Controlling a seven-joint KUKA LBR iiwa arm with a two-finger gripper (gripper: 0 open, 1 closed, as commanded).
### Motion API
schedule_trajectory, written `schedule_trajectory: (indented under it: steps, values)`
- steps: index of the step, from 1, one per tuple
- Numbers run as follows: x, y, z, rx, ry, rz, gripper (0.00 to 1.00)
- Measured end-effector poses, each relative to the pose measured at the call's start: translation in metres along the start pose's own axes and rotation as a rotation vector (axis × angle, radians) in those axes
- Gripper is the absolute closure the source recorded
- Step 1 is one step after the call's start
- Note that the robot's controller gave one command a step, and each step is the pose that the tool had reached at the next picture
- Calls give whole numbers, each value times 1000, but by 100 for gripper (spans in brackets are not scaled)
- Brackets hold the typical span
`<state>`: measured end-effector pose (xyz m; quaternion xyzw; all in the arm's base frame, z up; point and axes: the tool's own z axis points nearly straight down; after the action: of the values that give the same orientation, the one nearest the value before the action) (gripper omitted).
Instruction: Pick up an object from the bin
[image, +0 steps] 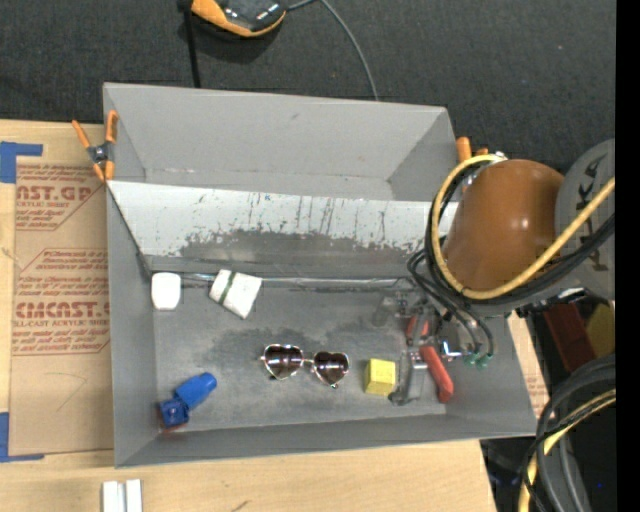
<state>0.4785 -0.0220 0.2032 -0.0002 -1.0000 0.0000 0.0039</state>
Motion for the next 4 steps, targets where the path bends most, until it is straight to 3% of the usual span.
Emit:
schedule_trajectory:
  steps: [1, 2, 3, 4]
  values:
    - [-2, 0, -4, 1, -9, 0, 0]
    - [-18, 30, 60, -1, -11, 13, 0]
    - [-28, 87, 52, 1, -6, -196, 0]
    - [-30, 92, 47, -2, -10, -130, 0]
